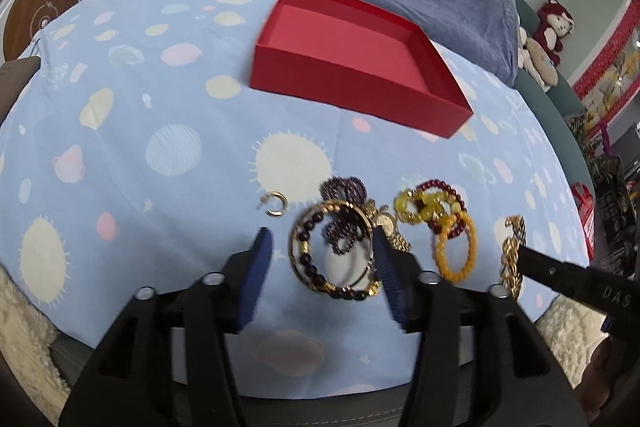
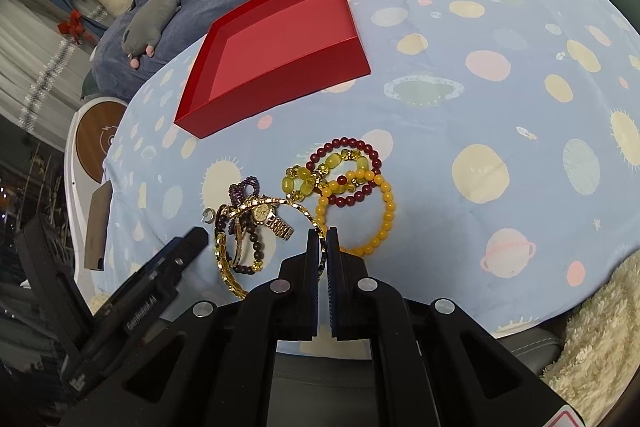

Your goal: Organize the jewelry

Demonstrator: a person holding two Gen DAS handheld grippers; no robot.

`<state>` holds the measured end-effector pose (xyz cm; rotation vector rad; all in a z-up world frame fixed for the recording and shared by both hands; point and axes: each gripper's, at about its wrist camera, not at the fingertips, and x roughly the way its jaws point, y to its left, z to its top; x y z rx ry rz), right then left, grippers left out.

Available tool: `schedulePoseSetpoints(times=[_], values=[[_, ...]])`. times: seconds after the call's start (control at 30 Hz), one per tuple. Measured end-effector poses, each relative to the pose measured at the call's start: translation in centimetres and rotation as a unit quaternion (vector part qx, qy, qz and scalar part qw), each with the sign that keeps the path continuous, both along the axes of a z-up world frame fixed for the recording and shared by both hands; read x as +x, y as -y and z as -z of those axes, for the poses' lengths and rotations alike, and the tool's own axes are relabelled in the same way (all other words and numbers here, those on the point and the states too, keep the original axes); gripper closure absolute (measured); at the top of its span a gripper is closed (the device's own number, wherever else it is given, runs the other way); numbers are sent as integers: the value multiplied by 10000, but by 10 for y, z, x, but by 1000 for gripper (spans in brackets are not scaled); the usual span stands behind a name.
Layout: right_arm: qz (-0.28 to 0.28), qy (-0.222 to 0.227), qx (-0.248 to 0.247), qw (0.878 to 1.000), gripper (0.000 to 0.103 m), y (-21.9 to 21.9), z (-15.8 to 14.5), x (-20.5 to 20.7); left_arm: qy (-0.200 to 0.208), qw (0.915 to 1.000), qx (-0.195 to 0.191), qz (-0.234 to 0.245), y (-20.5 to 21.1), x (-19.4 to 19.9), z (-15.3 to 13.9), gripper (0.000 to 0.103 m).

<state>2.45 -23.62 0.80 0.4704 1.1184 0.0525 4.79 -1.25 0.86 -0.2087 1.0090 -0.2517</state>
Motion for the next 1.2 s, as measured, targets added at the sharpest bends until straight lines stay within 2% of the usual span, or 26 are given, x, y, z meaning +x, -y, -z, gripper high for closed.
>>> schedulePoseSetpoints(times=[0.1, 0.2, 0.3, 0.37, 0.4, 0.43, 0.5, 0.53, 0.7, 0.87, 0.93, 0.97, 1.0, 1.03, 1.1, 1.2], values=[[13, -22, 10, 10000, 98, 1, 2, 0, -7, 9999, 118, 120, 11, -2, 4, 38], [-10, -42, 5, 10000, 98, -1, 3, -1, -93, 9995, 253, 132, 17, 2, 13, 38], [-26, -53, 8, 10000, 98, -2, 4, -1, -272, 9994, 162, 103, 15, 8, 22, 55], [-42, -58, 0, 10000, 98, -2, 4, -1, -263, 9996, 107, 60, 13, 8, 24, 58], [-45, -61, -1, 10000, 98, -2, 5, 0, -242, 9996, 100, 111, 14, 8, 23, 64], [-45, -65, 0, 10000, 98, -2, 5, 0, -260, 9994, 150, 156, 15, 9, 24, 78], [-47, -67, 0, 10000, 98, -3, 5, 0, -281, 9993, 153, 183, 14, 9, 25, 92], [-49, -64, -5, 10000, 98, -3, 5, 0, -303, 9993, 114, 168, 13, 8, 26, 95], [-52, -69, -8, 10000, 98, -3, 6, 0, -326, 9994, -72, 53, 5, 8, 26, 96], [-77, -51, -19, 10000, 98, -4, 6, 0, -241, 9997, -4, 89, 5, 8, 22, 96], [-89, -42, -8, 10000, 98, -4, 5, 1, -273, 9996, -99, 59, 3, 9, 21, 96], [-92, -40, -3, 9999, 98, -5, 5, 1, -247, 9997, -65, 4, 2, 8, 19, 95], [-94, -39, 2, 9999, 98, -5, 5, 1, -181, 9998, -36, -55, 1, 7, 18, 87], [-92, -37, 6, 10000, 98, -5, 4, 1, -115, 9998, 7, -135, -1, 6, 15, 66], [-90, -41, 15, 10000, 98, -4, 4, 0, -28, 9993, 147, -341, -6, 4, 10, 42], [-93, -53, 10, 9999, 98, -4, 5, 1, 39, 9988, 252, -421, -12, 3, 7, 40]])
